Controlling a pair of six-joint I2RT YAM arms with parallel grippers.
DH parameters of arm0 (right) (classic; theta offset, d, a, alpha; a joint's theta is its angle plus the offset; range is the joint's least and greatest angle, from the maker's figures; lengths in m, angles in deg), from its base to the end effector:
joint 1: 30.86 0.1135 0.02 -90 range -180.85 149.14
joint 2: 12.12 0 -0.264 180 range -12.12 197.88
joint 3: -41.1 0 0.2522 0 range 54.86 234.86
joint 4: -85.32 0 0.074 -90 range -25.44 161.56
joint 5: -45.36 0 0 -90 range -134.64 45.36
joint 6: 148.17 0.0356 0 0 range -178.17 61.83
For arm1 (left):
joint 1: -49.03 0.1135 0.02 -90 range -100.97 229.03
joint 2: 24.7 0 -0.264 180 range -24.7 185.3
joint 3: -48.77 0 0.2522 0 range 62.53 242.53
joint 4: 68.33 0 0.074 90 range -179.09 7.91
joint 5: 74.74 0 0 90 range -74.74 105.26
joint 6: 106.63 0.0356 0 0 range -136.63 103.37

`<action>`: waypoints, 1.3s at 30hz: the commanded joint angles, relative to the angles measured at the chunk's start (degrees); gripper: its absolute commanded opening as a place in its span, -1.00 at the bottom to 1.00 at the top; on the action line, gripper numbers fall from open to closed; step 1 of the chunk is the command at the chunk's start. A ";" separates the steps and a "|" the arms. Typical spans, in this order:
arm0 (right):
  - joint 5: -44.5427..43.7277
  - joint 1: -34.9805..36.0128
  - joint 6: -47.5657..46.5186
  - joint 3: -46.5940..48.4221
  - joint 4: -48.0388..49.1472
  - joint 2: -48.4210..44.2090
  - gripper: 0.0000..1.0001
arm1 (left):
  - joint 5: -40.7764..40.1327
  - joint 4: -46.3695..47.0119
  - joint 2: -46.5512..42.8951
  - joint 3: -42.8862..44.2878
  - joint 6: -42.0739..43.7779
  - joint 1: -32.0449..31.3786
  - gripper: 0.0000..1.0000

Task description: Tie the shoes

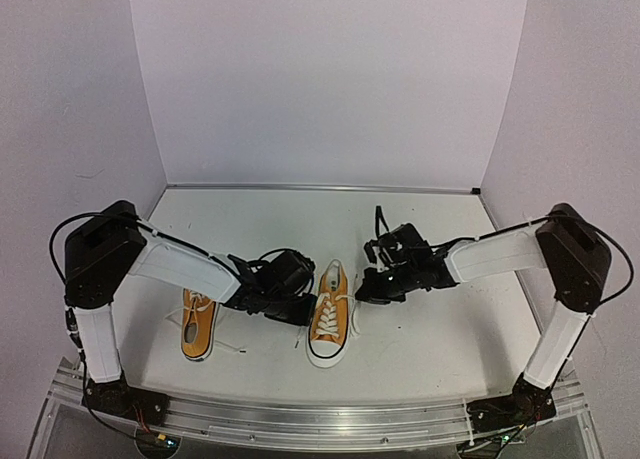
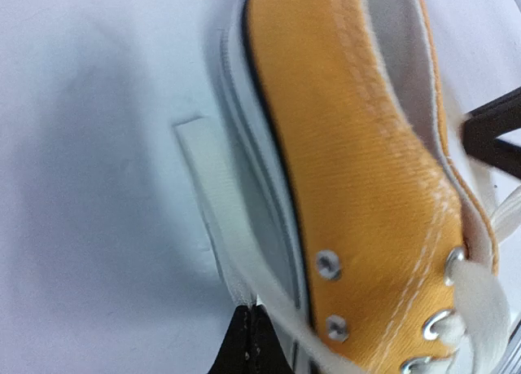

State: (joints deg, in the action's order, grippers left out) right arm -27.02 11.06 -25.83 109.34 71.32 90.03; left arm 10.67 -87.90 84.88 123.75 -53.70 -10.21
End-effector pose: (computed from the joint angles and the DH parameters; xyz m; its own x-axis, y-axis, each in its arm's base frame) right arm 0.2586 0.2467 0.1508 -0.8879 -0.1120 -0.4462 -0.3702 0.7499 0.5484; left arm 0.1969 -0.3252 0.1303 -0.8327 0.2243 -0.5062 0.4144 0.8589 -0.3011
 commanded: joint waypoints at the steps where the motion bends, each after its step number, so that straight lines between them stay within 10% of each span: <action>1: -5.81 -6.37 -2.26 -3.80 -5.76 -13.77 -1.00 | -1.91 -3.00 -13.82 -4.79 1.26 5.10 -1.00; 17: -19.73 -18.76 -1.46 -11.12 -19.75 -35.70 -1.00 | -2.56 -13.05 -24.30 -9.00 6.01 13.21 -1.00; 29: -10.65 -19.14 -0.38 -16.93 -12.24 -30.35 -1.00 | 4.40 -14.56 -19.75 -10.61 10.16 13.45 -0.99; 39: -5.66 -19.11 -0.01 -18.10 -8.31 -28.19 -1.00 | 8.82 -17.71 -18.94 -10.88 12.28 13.32 -0.27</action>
State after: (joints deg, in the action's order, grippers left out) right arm -34.63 -7.85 -26.37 91.49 60.00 61.47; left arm 16.53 -104.38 66.80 113.28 -43.24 3.08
